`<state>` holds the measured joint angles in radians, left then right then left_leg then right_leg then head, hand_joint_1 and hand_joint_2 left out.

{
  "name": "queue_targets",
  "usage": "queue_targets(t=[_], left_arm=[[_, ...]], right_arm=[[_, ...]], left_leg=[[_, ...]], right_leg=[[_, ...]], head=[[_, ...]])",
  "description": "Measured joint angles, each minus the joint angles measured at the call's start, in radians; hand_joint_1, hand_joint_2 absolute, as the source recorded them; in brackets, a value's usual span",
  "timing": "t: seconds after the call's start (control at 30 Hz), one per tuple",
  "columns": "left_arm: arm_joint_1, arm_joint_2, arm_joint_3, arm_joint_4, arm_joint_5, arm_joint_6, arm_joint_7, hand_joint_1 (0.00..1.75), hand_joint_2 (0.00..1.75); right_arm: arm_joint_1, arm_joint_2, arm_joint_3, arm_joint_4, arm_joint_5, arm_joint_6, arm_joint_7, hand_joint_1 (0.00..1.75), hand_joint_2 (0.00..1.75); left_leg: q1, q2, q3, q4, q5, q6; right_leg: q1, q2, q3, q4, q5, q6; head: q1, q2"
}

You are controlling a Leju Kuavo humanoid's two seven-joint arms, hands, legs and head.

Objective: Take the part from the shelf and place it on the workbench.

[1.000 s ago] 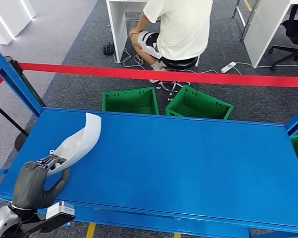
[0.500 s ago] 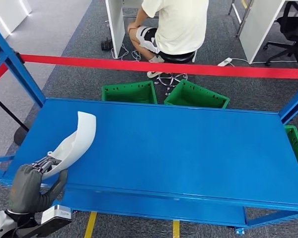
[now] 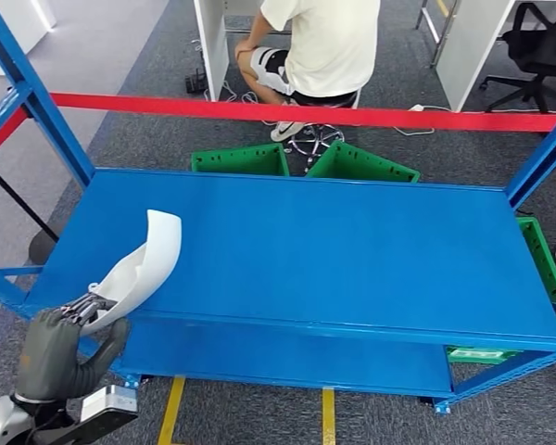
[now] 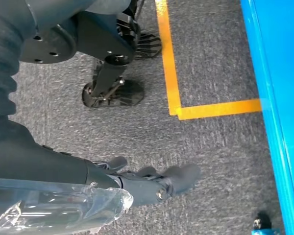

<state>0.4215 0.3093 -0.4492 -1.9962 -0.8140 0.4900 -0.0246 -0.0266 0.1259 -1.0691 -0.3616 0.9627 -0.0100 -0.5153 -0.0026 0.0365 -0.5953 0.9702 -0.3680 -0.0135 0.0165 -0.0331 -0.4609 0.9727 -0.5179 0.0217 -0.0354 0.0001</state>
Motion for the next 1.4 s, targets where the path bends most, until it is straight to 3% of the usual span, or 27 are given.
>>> queue_targets(t=[0.07, 0.1, 0.17, 0.2, 0.23, 0.3, 0.37, 0.43, 0.47, 0.53, 0.57, 0.6, 0.7, 0.73, 0.77, 0.8, 0.87, 0.93, 1.0, 1.03, 1.1, 1.17, 1.2, 1.23, 1.3, 1.37, 1.4], left_arm=[[0.0, 0.005, -0.006, 0.0, -0.002, 0.004, 0.004, 1.75, 1.75], [0.0, 0.007, -0.008, 0.0, -0.003, 0.006, 0.006, 1.75, 1.75], [-0.001, 0.011, -0.012, 0.0, -0.004, 0.008, 0.007, 1.75, 1.75], [-0.002, 0.013, -0.013, 0.0, -0.004, 0.009, 0.007, 1.75, 1.75], [-0.004, 0.014, -0.015, 0.0, -0.005, 0.009, 0.007, 1.75, 1.75], [-0.007, 0.017, -0.019, 0.0, -0.004, 0.01, 0.007, 1.75, 1.75], [-0.013, 0.018, -0.021, 0.0, -0.002, 0.01, 0.006, 1.75, 1.75], [-0.019, 0.019, -0.024, 0.0, 0.004, 0.009, 0.001, 1.75, 1.75], [-0.022, 0.02, -0.026, 0.001, 0.006, 0.008, -0.003, 1.75, 1.75], [-0.027, 0.02, -0.028, 0.001, 0.011, 0.006, -0.009, 1.75, 1.75], [-0.03, 0.02, -0.029, 0.002, 0.014, 0.005, -0.013, 1.75, 1.75], [-0.033, 0.02, -0.029, 0.002, 0.018, 0.003, -0.018, 1.75, 1.75], [-0.039, 0.019, -0.03, 0.004, 0.03, -0.003, -0.036, 1.75, 1.75], [-0.041, 0.018, -0.03, 0.005, 0.033, -0.005, -0.041, 1.75, 1.75], [-0.043, 0.018, -0.031, 0.007, 0.035, -0.007, -0.045, 1.75, 1.75], [-0.046, 0.016, -0.031, 0.009, 0.038, -0.01, -0.051, 1.75, 1.75], [-0.055, 0.01, -0.032, 0.013, 0.045, -0.018, -0.066, 1.75, 1.75], [-0.062, -0.006, -0.032, 0.016, 0.045, -0.026, -0.077, 1.75, 1.75], [-0.068, -0.025, -0.033, 0.017, 0.034, -0.032, -0.079, 1.75, 1.75], [-0.071, -0.033, -0.035, 0.018, 0.027, -0.033, -0.08, 1.75, 1.75], [-0.076, -0.047, -0.038, 0.02, 0.018, -0.033, -0.083, 1.75, 1.75], [-0.079, -0.057, -0.04, 0.023, 0.016, -0.032, -0.087, 1.75, 1.75], [-0.081, -0.061, -0.04, 0.025, 0.015, -0.032, -0.088, 1.75, 1.75], [-0.083, -0.065, -0.041, 0.027, 0.015, -0.031, -0.09, 1.75, 1.75], [-0.09, -0.071, -0.042, 0.032, 0.016, -0.031, -0.1, 1.75, 1.75], [-0.1, -0.079, -0.043, 0.038, 0.03, -0.03, -0.124, 1.75, 1.75], [-0.107, -0.083, -0.044, 0.041, 0.04, -0.031, -0.138, 1.75, 1.75]], right_arm=[[0.003, 0.0, -0.001, 0.002, 0.0, 0.0, 0.0, 0.0, 1.75], [0.004, -0.001, -0.001, 0.002, 0.0, 0.0, 0.0, 0.0, 1.75], [0.005, -0.002, -0.003, 0.003, -0.002, 0.0, 0.0, 0.0, 1.75], [0.005, -0.002, -0.003, 0.003, -0.002, 0.0, 0.0, 0.0, 1.75], [0.006, -0.002, -0.004, 0.003, -0.003, 0.001, -0.001, 0.0, 1.75], [0.009, -0.002, -0.007, 0.004, -0.004, 0.002, -0.003, 0.0, 1.75], [0.01, -0.003, -0.011, 0.005, -0.006, 0.003, -0.004, 0.0, 1.75], [0.008, -0.005, -0.016, 0.006, -0.008, 0.003, -0.007, 0.0, 1.75], [0.009, -0.007, -0.019, 0.006, -0.01, 0.003, -0.009, 0.0, 1.75], [0.013, -0.009, -0.025, 0.006, -0.015, 0.003, -0.011, 0.0, 1.75], [0.016, -0.01, -0.029, 0.006, -0.017, 0.003, -0.011, 0.0, 1.75], [0.018, -0.012, -0.032, 0.006, -0.02, 0.004, -0.012, 0.0, 1.75], [0.016, -0.012, -0.041, 0.007, -0.025, 0.007, -0.013, 0.0, 1.75], [0.015, -0.012, -0.044, 0.007, -0.025, 0.008, -0.014, 0.0, 1.75], [0.014, -0.012, -0.046, 0.008, -0.027, 0.008, -0.015, 0.0, 1.75], [0.015, -0.012, -0.049, 0.008, -0.03, 0.009, -0.017, 0.0, 1.75], [0.015, -0.012, -0.058, 0.007, -0.039, 0.01, -0.02, 0.0, 1.75], [0.013, -0.012, -0.069, 0.006, -0.046, 0.013, -0.022, 0.0, 1.75], [0.012, -0.012, -0.079, 0.004, -0.051, 0.018, -0.023, 0.0, 1.75], [0.014, -0.012, -0.086, 0.003, -0.054, 0.021, -0.023, 0.0, 1.75], [0.02, -0.011, -0.1, 0.0, -0.06, 0.024, -0.021, 0.0, 1.75], [0.021, -0.01, -0.11, -0.006, -0.064, 0.025, -0.02, 0.0, 1.75], [0.021, -0.01, -0.114, -0.008, -0.065, 0.025, -0.02, 0.0, 1.75], [0.021, -0.01, -0.118, -0.009, -0.066, 0.026, -0.02, 0.0, 1.75], [0.024, -0.008, -0.124, -0.011, -0.067, 0.03, -0.018, 0.0, 1.75], [0.028, -0.002, -0.134, -0.018, -0.069, 0.037, -0.012, 0.0, 1.75], [0.028, 0.002, -0.14, -0.025, -0.071, 0.041, -0.008, 0.0, 1.75]], left_leg=[[0.002, 0.0, -0.008, 0.013, -0.021, -0.012], [0.003, -0.006, -0.018, 0.04, -0.059, -0.018], [0.005, -0.022, -0.049, 0.149, -0.169, -0.027], [0.006, -0.026, -0.061, 0.214, -0.208, -0.029], [0.007, -0.028, -0.065, 0.263, -0.221, -0.03], [0.008, -0.033, -0.028, 0.265, -0.183, -0.031], [0.014, -0.066, 0.067, 0.143, -0.141, -0.034], [0.02, -0.111, 0.142, 0.022, -0.149, -0.031], [0.02, -0.121, 0.154, -0.003, -0.159, -0.025], [0.019, -0.097, 0.141, -0.004, -0.152, -0.007], [0.019, -0.084, 0.132, -0.002, -0.143, 0.004], [0.019, -0.069, 0.121, -0.002, -0.133, 0.014], [0.013, -0.029, 0.08, -0.002, -0.099, 0.027], [0.011, -0.016, 0.066, -0.001, -0.088, 0.027], [0.01, -0.002, 0.051, -0.001, -0.077, 0.026], [0.01, 0.011, 0.037, 0.0, -0.066, 0.025], [0.009, 0.031, 0.016, 0.001, -0.046, 0.019], [0.006, 0.049, 0.009, 0.002, -0.03, 0.01], [0.006, 0.07, 0.008, 0.001, -0.015, 0.0], [0.007, 0.078, 0.007, 0.001, -0.01, -0.007], [0.01, 0.05, -0.005, 0.024, -0.046, -0.02], [0.011, -0.004, -0.033, 0.117, -0.146, -0.027], [0.011, -0.021, -0.047, 0.183, -0.196, -0.026], [0.01, -0.028, -0.057, 0.24, -0.224, -0.025], [0.007, -0.034, -0.037, 0.277, -0.209, -0.019], [0.007, -0.051, 0.041, 0.185, -0.152, -0.012], [0.008, -0.074, 0.092, 0.11, -0.143, -0.007]], right_leg=[[-0.003, 0.014, -0.02, -0.002, 0.019, -0.015], [-0.006, 0.02, -0.032, -0.004, 0.033, -0.021], [-0.009, 0.034, -0.059, -0.003, 0.06, -0.027], [-0.009, 0.042, -0.074, -0.002, 0.073, -0.027], [-0.009, 0.051, -0.09, 0.0, 0.087, -0.025], [-0.012, 0.068, -0.124, 0.007, 0.11, -0.019], [-0.014, 0.087, -0.154, 0.018, 0.128, -0.01], [-0.013, 0.108, -0.177, 0.028, 0.147, 0.002], [-0.011, 0.119, -0.185, 0.03, 0.158, 0.007], [-0.012, 0.134, -0.196, 0.028, 0.177, 0.017], [-0.011, 0.123, -0.206, 0.035, 0.166, 0.022], [-0.01, 0.103, -0.219, 0.062, 0.133, 0.026], [-0.012, 0.046, -0.269, 0.249, -0.017, 0.035], [-0.013, 0.041, -0.275, 0.308, -0.037, 0.037], [-0.015, 0.039, -0.267, 0.341, -0.032, 0.038], [-0.016, 0.036, -0.239, 0.336, -0.007, 0.039], [-0.016, 0.011, -0.13, 0.218, 0.036, 0.037], [-0.011, -0.029, -0.015, 0.055, 0.017, 0.033], [-0.004, -0.035, 0.019, -0.017, -0.003, 0.025], [-0.005, -0.025, 0.008, -0.017, 0.003, 0.017], [-0.007, -0.007, -0.015, -0.016, 0.026, 0.0], [-0.008, 0.012, -0.043, -0.016, 0.054, -0.012], [-0.008, 0.024, -0.06, -0.015, 0.069, -0.015], [-0.006, 0.037, -0.077, -0.013, 0.083, -0.016], [-0.005, 0.062, -0.116, -0.006, 0.111, -0.015], [-0.005, 0.086, -0.151, 0.003, 0.133, -0.011], [-0.004, 0.097, -0.166, 0.008, 0.143, -0.007]], head=[[0.0, 0.0], [-0.002, 0.0], [-0.006, 0.0], [-0.007, 0.0], [-0.007, 0.0], [-0.008, 0.0], [-0.009, 0.0], [-0.01, 0.0], [-0.01, 0.0], [-0.009, 0.0], [-0.007, 0.0], [-0.003, 0.0], [0.005, 0.0], [0.005, 0.0], [0.005, 0.0], [0.005, 0.0], [0.005, 0.0], [0.004, 0.0], [0.003, 0.0], [0.002, 0.0], [0.002, 0.0], [0.0, 0.0], [-0.001, 0.0], [-0.002, 0.0], [-0.002, 0.0], [-0.002, 0.0], [-0.003, 0.0]])
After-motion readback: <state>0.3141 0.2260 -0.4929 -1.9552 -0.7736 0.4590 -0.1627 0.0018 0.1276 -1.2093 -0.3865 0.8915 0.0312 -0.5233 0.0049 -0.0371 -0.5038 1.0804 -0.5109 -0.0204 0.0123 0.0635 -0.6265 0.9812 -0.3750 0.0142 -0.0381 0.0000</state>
